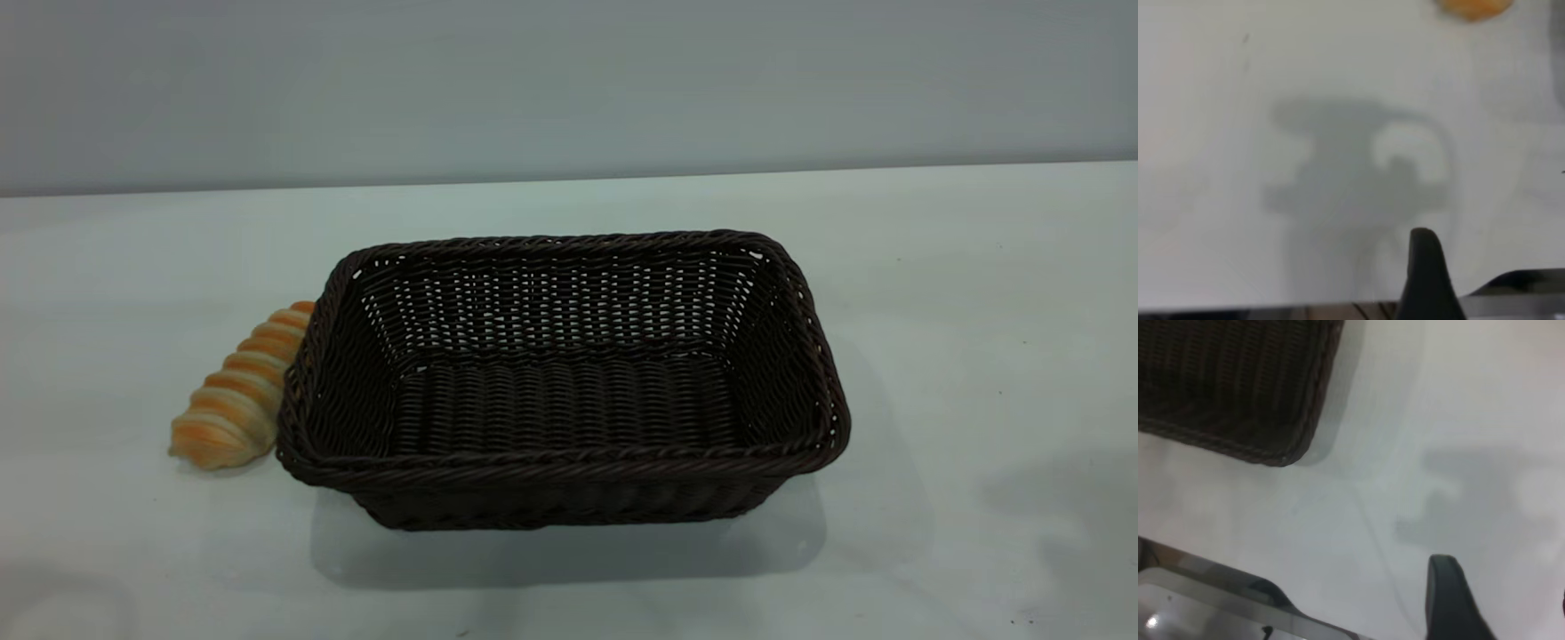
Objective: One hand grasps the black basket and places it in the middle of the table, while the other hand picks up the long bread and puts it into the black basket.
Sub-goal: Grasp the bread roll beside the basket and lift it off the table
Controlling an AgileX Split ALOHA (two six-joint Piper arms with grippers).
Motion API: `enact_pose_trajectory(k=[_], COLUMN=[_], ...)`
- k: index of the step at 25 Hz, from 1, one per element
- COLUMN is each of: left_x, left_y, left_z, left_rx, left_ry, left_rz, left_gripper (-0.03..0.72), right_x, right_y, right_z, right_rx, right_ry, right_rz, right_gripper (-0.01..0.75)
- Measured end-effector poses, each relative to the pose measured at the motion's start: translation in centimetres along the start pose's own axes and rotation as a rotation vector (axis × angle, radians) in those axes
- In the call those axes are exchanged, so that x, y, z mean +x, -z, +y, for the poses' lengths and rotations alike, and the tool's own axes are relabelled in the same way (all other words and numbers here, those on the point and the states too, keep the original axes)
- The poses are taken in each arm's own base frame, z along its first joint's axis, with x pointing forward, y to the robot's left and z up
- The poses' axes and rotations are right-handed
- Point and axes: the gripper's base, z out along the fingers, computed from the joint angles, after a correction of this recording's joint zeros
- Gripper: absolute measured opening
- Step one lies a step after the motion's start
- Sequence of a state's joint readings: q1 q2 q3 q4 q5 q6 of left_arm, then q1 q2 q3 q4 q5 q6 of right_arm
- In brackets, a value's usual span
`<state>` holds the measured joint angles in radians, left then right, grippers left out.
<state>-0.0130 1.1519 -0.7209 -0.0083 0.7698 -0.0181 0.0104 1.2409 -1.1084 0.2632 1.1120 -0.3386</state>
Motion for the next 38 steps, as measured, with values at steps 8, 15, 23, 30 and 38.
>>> enact_pose_trajectory(k=[8, 15, 23, 30, 38], left_x=[-7.6, -10.0, -10.7, -9.5, -8.7], left_y=[-6.5, -13.7, -18.1, -22.4, -24.9], left_z=[-0.5, -0.5, -2.6, -3.1, -3.1], left_rx=[0.052, 0.050, 0.054, 0.056, 0.063], left_ry=[-0.274, -0.328, -0.425, -0.436, -0.421], left_rz=[0.100, 0.073, -0.031, 0.012, 0.058], left_gripper=[0.555, 0.555, 0.555, 0.555, 0.389], right_x=[1.3, 1.4, 1.4, 1.4, 1.4], right_y=[0.5, 0.3, 0.3, 0.3, 0.3], right_z=[0.6, 0.6, 0.6, 0.6, 0.6], right_rx=[-0.014, -0.019, -0.023, -0.023, -0.024], right_ry=[-0.006, -0.009, -0.011, -0.010, -0.010], right_rz=[-0.022, -0.016, -0.017, -0.017, -0.018], right_gripper=[0.419, 0.419, 0.419, 0.419, 0.419])
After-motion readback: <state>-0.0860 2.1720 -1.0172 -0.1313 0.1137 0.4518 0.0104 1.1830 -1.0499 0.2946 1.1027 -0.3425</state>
